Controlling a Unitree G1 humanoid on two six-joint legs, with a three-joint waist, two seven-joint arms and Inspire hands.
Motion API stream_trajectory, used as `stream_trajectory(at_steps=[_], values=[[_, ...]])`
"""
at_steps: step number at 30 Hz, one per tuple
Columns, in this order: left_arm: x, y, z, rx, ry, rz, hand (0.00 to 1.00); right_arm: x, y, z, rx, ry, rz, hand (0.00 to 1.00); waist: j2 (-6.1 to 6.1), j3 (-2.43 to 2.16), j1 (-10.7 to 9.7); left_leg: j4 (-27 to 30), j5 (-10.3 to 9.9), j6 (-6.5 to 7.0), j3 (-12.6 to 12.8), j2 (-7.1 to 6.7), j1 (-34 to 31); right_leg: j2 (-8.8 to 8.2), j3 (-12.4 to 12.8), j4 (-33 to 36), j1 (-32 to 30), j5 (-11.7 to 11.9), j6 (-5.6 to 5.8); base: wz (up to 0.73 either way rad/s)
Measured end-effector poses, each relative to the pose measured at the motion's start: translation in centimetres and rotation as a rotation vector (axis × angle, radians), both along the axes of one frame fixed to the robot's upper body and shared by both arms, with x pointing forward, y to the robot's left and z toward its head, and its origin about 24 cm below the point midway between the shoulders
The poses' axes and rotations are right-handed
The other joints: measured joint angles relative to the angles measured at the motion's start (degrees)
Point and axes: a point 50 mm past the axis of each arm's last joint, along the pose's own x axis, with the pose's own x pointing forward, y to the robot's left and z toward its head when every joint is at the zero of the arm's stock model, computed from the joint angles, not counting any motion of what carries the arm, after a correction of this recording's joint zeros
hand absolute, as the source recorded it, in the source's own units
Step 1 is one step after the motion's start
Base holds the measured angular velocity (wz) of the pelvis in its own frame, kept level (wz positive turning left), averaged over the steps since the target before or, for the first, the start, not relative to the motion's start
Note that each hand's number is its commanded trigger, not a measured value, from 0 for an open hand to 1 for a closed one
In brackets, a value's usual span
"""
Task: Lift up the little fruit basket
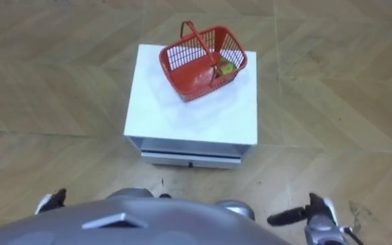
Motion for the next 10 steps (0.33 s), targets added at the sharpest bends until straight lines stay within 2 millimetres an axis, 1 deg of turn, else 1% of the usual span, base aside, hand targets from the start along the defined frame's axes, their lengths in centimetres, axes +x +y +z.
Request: stream_trajectory(at_steps=[1, 3, 4, 5, 7, 10], values=[[-0.7, -0.2, -0.1, -0.008, 0.027, 0.01, 0.0, -0.5, 0.5, -0.2, 0.026, 0.031, -0.01, 0.0, -0.14, 0.14, -0.05, 0.21, -0.02, -0.02, -0.17, -0.03, 0.02, -0.03, -0.45, -0.01, 0.24, -0.19, -0.08, 0.09], [-0.9, -0.6, -0.2, -0.024, 0.043, 0.017, 0.0, -1.3, 1.4, -0.5, 0.073, 0.075, -0.023, 0.0, -0.34, 0.27, -0.31, 0.63, -0.09, -0.09, -0.47, -0.19, 0.0, -0.15, -0.74, -0.05, 0.56, -0.77, -0.26, 0.09], [-1.0, -0.8, -0.3, -0.04, 0.054, 0.02, 0.0, -1.7, 1.9, -0.6, 0.105, 0.095, -0.03, 0.0, -0.33, 0.32, -0.3, 0.95, -0.14, -0.13, -0.54, -0.28, -0.02, -0.27, -0.76, 0.03, 0.58, -1.49, -0.44, 0.07], [-1.2, -1.0, -0.4, -0.049, 0.062, 0.024, 0.0, -2.0, 2.3, -0.7, 0.133, 0.116, -0.038, 0.0, -0.34, 0.29, -0.28, 1.13, -0.09, -0.19, -0.74, -0.31, 0.0, -0.25, -0.85, 0.13, 0.69, -1.94, -0.48, 0.08], [-1.5, -1.2, -0.4, -0.064, 0.078, 0.028, 0.0, -2.2, 2.6, -0.8, 0.166, 0.131, -0.047, 0.0, -0.44, 0.2, -0.2, 1.15, -0.01, -0.32, -0.78, -0.18, 0.01, -0.14, -0.9, 0.17, 0.69, -2.07, -0.57, 0.03], [-2.0, -1.2, -0.4, -0.074, 0.106, 0.042, 0.0, -2.3, 2.7, -0.8, 0.19, 0.153, -0.05, 0.0, -0.88, -0.07, -0.21, 1.24, 0.11, -0.22, -0.83, -0.15, 0.02, -0.07, -1.0, 0.15, 0.69, -2.14, -0.7, 0.0]])
